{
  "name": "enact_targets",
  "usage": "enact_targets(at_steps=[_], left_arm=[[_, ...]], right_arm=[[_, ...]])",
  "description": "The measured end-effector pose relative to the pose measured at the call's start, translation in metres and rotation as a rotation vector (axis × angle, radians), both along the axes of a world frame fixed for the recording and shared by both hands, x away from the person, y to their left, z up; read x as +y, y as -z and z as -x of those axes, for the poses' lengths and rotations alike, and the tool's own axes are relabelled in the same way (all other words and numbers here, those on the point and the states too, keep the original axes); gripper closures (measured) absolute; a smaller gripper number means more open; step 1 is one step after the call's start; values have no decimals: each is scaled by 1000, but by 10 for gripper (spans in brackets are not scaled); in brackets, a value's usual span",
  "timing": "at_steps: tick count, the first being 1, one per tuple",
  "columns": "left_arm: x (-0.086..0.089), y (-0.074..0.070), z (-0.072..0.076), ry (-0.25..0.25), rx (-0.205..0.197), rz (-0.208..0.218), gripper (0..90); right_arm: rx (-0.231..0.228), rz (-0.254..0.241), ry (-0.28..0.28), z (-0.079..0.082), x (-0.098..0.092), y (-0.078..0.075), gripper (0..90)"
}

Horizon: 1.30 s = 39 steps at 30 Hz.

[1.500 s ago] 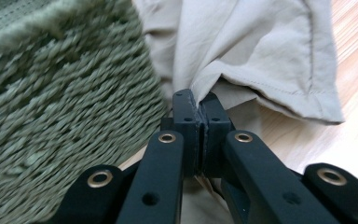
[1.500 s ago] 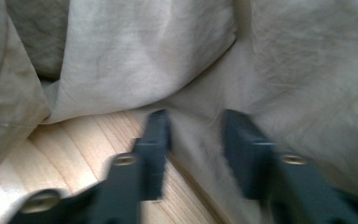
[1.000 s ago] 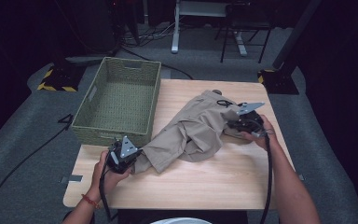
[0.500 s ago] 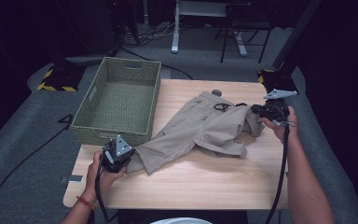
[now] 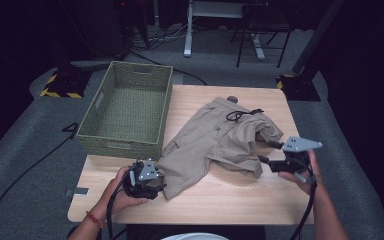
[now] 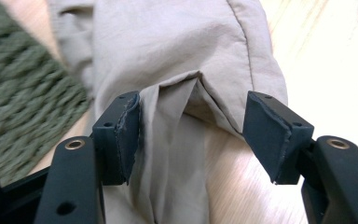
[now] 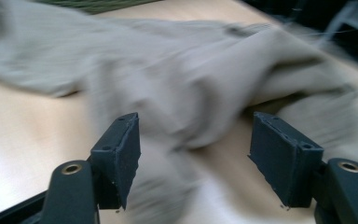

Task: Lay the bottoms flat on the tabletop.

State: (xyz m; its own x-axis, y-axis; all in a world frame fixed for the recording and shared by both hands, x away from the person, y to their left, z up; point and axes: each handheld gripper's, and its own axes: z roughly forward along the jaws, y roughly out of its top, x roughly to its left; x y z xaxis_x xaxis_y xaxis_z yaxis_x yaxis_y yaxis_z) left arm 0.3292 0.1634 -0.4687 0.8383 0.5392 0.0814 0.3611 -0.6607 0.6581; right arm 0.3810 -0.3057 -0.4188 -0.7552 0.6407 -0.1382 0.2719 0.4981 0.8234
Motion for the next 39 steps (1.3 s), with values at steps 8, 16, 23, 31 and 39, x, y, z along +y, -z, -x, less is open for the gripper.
enact_targets(at_steps=[8,16,23,31,39], left_arm=[[-19,15,-4,78,78,38,442],[-66,22,1,207,130,35,456],[-107,0,18,304,149,32,404],[-88,-24,-10,194,-13,39,361],[-107,15,-41,210,40,-76,460]], right_arm=[[175,65,-36,-10,21,65,224],[165,73,2,-35,34,75,490],[107,64,46,-51,26,64,860],[34,28,77,-43,-2,28,876],[-18,17,118,-64,-5,-15,878]])
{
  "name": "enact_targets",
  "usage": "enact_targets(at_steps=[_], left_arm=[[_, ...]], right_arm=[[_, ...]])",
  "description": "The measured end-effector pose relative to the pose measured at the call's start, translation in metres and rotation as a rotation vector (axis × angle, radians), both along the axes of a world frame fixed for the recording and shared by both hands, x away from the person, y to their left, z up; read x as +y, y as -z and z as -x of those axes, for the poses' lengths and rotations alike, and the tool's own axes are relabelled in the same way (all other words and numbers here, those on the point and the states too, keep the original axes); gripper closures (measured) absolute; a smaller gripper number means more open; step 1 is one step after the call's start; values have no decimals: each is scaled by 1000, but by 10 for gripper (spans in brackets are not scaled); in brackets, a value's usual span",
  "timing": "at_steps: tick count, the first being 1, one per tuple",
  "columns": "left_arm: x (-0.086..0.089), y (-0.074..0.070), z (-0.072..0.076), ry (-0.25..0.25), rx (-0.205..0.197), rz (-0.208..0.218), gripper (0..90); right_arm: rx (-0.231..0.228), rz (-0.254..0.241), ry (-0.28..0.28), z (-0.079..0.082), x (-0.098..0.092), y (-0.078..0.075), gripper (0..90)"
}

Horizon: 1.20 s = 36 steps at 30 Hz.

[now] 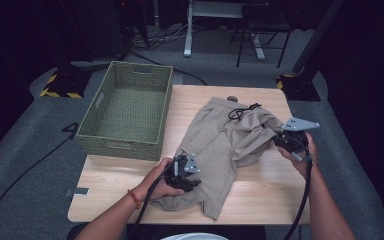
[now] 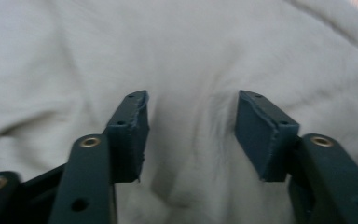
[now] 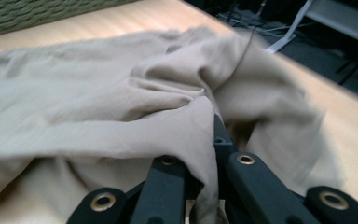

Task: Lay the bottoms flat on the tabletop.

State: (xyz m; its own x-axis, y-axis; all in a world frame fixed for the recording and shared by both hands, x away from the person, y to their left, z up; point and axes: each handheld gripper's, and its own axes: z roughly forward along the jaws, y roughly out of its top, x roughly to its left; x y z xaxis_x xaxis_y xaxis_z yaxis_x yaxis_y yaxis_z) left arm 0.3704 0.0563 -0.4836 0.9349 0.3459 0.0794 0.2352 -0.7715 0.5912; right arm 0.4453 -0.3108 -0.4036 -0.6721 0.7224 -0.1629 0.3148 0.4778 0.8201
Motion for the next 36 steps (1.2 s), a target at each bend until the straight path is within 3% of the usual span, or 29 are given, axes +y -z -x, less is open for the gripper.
enact_targets(at_steps=[3,6,8,9,10,12,14,18,20,21,23,25,27,28,29,30,32,34,36], left_arm=[[-6,2,6,43,17,5,505],[-11,2,12,63,42,16,513],[-16,4,17,86,66,35,513],[-19,4,21,96,69,43,511],[-22,5,25,106,65,52,511],[-26,6,31,123,81,57,505],[-29,7,38,127,77,62,496],[-32,6,49,152,74,55,484],[-31,5,51,145,72,41,435],[-29,3,52,132,50,56,407],[-22,-4,50,108,49,114,349],[-14,-14,47,71,15,134,314],[-5,-21,40,47,19,168,312],[-2,-22,38,33,10,168,313],[-1,-22,35,27,-2,156,326],[-1,-20,32,27,-11,138,370],[-1,-14,26,14,0,114,365],[-3,-6,20,22,22,107,405],[-6,-1,17,18,30,89,398]], right_arm=[[-28,46,-13,-17,20,-22,880],[-43,106,-69,-29,57,-43,880],[-50,179,-129,-28,90,-49,880],[-36,234,-200,-25,125,-48,877],[-36,234,-200,-25,125,-48,877],[-3,302,-261,-21,162,-37,864],[55,304,-310,-20,187,-22,803],[164,287,-402,-16,220,11,536],[207,271,-417,-15,222,18,376],[220,239,-426,-13,217,17,366],[197,117,-398,-5,193,3,303],[157,1,-385,7,164,-13,319],[92,-40,-337,22,138,-25,359],[81,-81,-353,32,123,-28,376],[74,-90,-351,39,113,-29,401],[52,-64,-338,47,104,-27,468],[31,5,-338,57,91,-17,489],[90,34,-300,56,82,8,491],[144,118,-261,51,81,45,446]])
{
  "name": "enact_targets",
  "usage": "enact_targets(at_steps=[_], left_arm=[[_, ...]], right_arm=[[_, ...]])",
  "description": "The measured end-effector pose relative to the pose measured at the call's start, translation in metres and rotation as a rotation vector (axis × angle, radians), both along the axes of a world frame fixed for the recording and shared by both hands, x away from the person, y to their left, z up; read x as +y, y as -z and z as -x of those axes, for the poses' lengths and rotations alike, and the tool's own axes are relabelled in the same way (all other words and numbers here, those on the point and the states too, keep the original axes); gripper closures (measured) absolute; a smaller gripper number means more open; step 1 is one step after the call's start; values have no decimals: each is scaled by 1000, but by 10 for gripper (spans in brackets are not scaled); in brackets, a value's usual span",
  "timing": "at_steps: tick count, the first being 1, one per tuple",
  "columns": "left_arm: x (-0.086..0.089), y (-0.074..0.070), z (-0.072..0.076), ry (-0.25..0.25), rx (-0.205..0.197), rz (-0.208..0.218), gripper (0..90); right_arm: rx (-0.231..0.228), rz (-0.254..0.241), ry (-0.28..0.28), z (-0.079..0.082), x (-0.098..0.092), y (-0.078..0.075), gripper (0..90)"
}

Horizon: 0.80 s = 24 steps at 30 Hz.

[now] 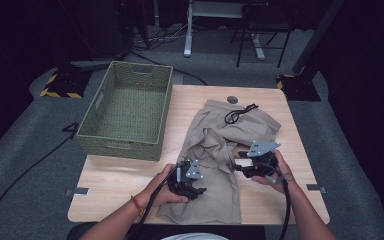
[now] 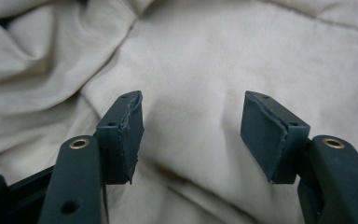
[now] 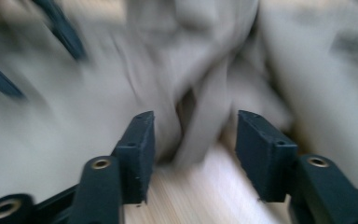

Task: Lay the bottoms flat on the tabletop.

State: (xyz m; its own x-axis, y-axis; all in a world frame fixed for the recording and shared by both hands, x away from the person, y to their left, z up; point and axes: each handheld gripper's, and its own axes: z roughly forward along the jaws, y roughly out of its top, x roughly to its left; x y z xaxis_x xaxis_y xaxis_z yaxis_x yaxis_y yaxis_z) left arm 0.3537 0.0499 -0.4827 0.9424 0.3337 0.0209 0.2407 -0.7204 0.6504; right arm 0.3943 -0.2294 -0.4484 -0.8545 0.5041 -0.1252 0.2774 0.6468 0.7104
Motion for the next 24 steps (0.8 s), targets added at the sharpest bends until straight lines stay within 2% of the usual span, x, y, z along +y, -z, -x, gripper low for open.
enact_targets(at_steps=[1,3,4,5,6,7,8,9,10,11,12,14,15,16,17,18,21,24], left_arm=[[-2,2,-1,7,-6,-8,398],[-5,4,-4,7,1,9,396],[-7,5,-6,8,7,11,397],[-9,7,-6,6,-6,25,392],[-9,8,-6,1,-2,23,393],[-11,10,-7,8,3,33,392],[-12,12,-6,8,4,27,388],[-12,14,-6,0,0,37,388],[-11,15,-6,-19,6,46,396],[-10,15,-6,-41,1,51,432],[-10,15,-6,-66,-1,59,481],[-8,17,-4,-88,-8,82,508],[-8,18,-3,-97,-7,80,509],[-7,18,-3,-95,-10,88,512],[-7,18,-3,-109,-7,95,539],[-7,18,-2,-127,-3,90,539],[-6,17,-2,-149,-4,82,555],[-3,15,-1,-169,8,71,557]], right_arm=[[0,0,0,0,0,0,446],[37,2,16,-8,3,18,408],[29,17,31,-11,5,23,394],[27,17,50,-15,6,26,416],[44,2,55,-18,8,29,448],[52,-14,37,-20,9,31,520],[46,-18,7,-20,12,34,718],[46,-18,7,-20,12,34,718],[39,-8,8,-19,13,34,819],[26,6,2,-16,12,32,872],[31,9,-11,-12,9,29,877],[14,36,-19,0,0,19,880],[7,47,-18,8,-6,13,880],[13,50,-22,17,-14,8,880],[6,66,-20,34,-30,-1,880],[6,66,-20,34,-30,-1,880],[24,96,0,65,-61,-11,880],[73,129,5,96,-87,-12,876]])
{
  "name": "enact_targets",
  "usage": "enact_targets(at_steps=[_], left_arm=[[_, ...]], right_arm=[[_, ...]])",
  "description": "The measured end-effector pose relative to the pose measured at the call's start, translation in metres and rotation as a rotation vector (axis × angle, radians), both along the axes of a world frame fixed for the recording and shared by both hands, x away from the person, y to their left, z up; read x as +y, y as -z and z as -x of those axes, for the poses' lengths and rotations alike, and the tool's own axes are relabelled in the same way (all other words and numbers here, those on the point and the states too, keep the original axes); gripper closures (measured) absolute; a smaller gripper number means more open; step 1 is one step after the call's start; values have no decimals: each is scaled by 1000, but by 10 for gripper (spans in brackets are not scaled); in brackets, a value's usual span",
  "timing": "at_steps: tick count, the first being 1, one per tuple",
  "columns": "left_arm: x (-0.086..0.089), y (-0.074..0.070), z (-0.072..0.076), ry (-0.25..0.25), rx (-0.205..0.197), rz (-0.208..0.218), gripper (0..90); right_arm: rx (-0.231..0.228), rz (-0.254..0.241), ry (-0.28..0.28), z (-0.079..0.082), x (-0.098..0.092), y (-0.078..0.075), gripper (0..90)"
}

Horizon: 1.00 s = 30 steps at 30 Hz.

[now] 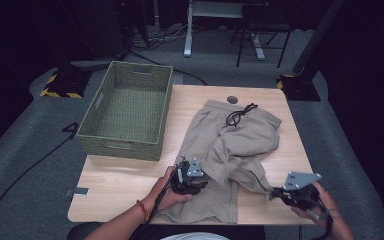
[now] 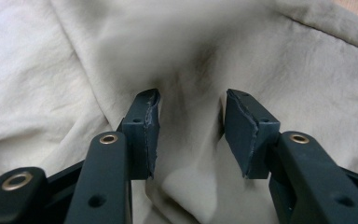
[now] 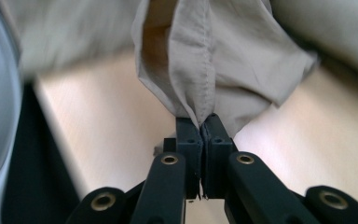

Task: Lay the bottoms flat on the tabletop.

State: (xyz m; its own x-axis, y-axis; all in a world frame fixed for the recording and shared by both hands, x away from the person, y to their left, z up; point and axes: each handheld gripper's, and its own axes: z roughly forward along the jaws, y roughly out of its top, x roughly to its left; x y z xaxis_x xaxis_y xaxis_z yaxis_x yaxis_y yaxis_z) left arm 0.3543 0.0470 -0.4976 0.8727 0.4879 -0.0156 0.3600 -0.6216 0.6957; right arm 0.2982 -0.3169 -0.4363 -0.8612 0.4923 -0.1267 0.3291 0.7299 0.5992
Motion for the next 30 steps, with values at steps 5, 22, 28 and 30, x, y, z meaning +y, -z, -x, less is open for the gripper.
enact_targets(at_steps=[5,22,28,30], left_arm=[[7,-10,9,97,91,-50,554],[-34,-33,-50,60,-12,-51,388],[-23,-9,-43,105,49,-71,372],[-18,-5,-39,105,25,-62,376]], right_arm=[[26,-29,64,30,-29,-4,586],[51,-153,342,-98,2,40,525],[35,-100,359,-98,3,50,805],[28,-82,355,-95,-2,50,888]])
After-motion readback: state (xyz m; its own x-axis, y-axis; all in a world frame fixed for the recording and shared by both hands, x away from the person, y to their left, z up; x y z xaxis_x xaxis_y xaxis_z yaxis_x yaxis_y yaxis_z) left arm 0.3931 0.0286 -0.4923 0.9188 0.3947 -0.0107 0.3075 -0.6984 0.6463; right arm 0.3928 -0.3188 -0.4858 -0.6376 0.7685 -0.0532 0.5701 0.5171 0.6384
